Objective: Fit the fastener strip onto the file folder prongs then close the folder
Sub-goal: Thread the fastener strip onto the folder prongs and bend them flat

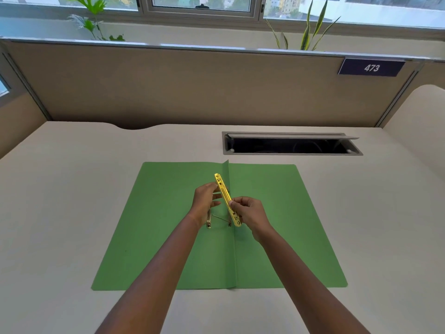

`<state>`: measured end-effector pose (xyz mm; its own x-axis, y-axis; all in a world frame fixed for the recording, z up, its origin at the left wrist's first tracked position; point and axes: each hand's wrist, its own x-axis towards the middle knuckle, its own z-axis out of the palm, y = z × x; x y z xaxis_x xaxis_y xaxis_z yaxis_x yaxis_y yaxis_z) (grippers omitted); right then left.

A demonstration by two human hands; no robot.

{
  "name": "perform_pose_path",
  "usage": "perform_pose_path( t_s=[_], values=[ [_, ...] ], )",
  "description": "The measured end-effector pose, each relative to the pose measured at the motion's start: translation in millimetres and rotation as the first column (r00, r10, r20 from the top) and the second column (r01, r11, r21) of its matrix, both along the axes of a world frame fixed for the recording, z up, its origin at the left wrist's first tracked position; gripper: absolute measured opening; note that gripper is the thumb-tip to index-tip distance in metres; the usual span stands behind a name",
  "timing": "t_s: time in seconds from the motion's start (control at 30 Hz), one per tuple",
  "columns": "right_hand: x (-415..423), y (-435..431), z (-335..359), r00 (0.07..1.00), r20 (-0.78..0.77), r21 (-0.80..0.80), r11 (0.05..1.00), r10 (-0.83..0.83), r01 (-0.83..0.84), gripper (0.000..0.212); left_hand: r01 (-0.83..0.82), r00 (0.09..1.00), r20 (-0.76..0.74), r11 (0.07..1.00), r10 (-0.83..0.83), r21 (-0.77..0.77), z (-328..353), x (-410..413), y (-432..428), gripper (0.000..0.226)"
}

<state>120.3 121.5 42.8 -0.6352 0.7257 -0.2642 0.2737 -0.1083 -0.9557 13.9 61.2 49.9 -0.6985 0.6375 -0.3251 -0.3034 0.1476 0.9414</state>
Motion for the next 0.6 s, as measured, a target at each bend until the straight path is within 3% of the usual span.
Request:
perform_pose_path(
  t_s=[0.23,0.6],
  values=[
    [-4.1,0.1,1.3,1.0,-0.004,0.013,1.0,-0.004,0.004,0.016,-0.026,1.0,-0.017,1.0,0.026,0.013,-3.1,1.2,-1.4,0.016],
    [-3.5,-4.0,0.7,1.0,-0.011,0.068,0.998,-0.005,0.006,0.017,0.011,1.0,-0.012,0.998,-0.011,0.067,-1.9,2.6,-3.0,0.027]
  ],
)
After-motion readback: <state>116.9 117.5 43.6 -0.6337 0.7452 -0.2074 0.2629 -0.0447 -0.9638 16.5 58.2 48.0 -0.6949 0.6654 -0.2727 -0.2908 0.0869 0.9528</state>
